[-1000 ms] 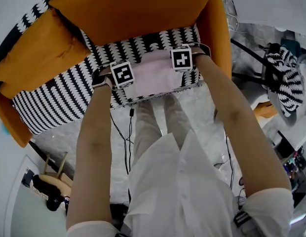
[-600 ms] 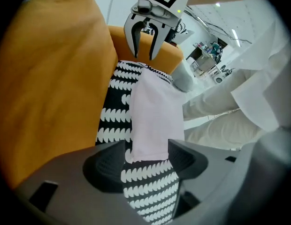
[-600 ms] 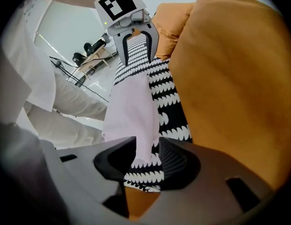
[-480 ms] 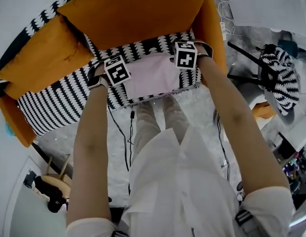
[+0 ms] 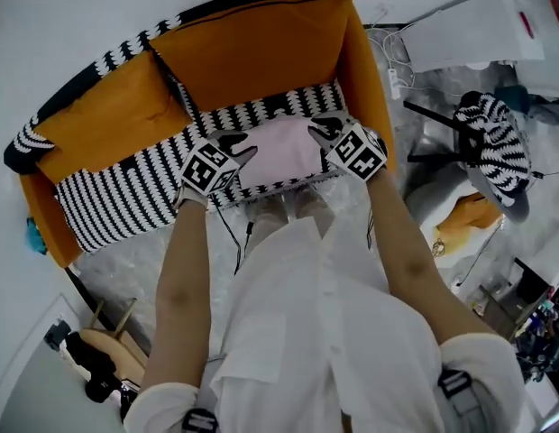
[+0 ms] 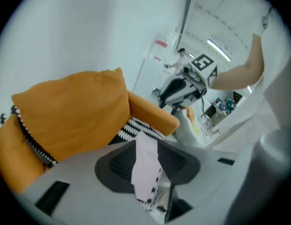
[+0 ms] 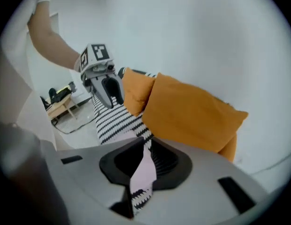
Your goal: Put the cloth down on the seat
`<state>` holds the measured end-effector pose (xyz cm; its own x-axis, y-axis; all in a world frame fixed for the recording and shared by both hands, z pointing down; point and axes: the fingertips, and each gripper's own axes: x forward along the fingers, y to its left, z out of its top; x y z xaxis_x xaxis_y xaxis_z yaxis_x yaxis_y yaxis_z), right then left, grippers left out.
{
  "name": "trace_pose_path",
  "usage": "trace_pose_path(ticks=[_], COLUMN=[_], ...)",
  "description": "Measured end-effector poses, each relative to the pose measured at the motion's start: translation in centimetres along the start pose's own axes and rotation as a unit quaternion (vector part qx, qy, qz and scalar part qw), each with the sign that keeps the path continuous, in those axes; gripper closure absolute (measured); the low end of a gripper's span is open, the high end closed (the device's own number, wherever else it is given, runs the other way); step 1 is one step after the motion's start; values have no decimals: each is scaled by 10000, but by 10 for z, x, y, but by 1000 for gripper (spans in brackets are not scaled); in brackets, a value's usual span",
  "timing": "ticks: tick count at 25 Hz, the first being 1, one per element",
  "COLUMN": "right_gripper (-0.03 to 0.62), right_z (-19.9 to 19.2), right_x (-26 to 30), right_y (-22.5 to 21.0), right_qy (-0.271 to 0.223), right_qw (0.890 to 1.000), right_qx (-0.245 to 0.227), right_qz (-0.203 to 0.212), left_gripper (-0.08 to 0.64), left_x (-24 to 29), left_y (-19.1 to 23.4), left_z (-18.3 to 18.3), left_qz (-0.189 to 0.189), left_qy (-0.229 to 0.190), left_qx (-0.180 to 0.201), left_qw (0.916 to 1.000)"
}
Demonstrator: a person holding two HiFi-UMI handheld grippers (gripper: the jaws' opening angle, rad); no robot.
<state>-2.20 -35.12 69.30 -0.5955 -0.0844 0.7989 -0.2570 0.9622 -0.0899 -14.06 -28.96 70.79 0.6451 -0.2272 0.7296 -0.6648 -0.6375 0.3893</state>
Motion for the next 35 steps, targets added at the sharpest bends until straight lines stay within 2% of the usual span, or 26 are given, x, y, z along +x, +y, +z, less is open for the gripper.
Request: trace_pose_path(ticks=[2, 4, 7, 9, 11, 14, 17, 19, 21, 24, 26, 31, 35], right_gripper=[559, 571, 583, 583, 583, 583, 583, 583, 583, 584, 584, 584, 584], right_z=[25, 49, 85, 107, 122, 131, 136, 141, 145, 146, 144, 134, 128], right_x=[-41, -80, -139, -178, -213, -253, -279, -294, -308, -330, -341, -359, -380], right_y=[1, 3, 11, 18, 26, 36, 41, 40, 39, 36, 37, 47, 56], right_qy=[-676, -1346, -2265, -2809, -3213, -3704, -3969, -4062, -4166, -4349, -4421, -4429, -4484], right_qw=[9963, 9863, 9643, 9472, 9316, 9082, 8926, 8849, 8755, 8613, 8586, 8674, 8703], right_qx=[355, 698, 1015, 1022, 917, 987, 979, 894, 851, 834, 770, 498, 274], right_qz=[-385, -653, -923, -1160, -1428, -1678, -1899, -2095, -2297, -2489, -2477, -2213, -2018], left_gripper=[417, 437, 496, 530, 543, 545, 545, 545, 545, 545, 545, 545, 545], left_x=[-26, -53, -100, -134, -165, -204, -239, -256, -264, -270, -275, -280, -278], left_y=[-18, -38, -64, -77, -89, -105, -113, -115, -119, -127, -137, -171, -200], left_z=[19, 37, 65, 85, 105, 127, 143, 152, 158, 173, 182, 195, 194], left_qz=[182, 292, 529, 732, 977, 1532, 2046, 2272, 2408, 2433, 2510, 2800, 2905], left_qy=[-572, -1022, -1629, -2040, -2412, -2930, -3511, -3781, -3870, -4002, -4085, -4238, -4263], left_qx=[-163, -113, 91, 249, 503, 849, 869, 883, 989, 1100, 1161, 1120, 1048], left_qw=[9981, 9943, 9852, 9759, 9643, 9400, 9096, 8931, 8846, 8767, 8698, 8541, 8502])
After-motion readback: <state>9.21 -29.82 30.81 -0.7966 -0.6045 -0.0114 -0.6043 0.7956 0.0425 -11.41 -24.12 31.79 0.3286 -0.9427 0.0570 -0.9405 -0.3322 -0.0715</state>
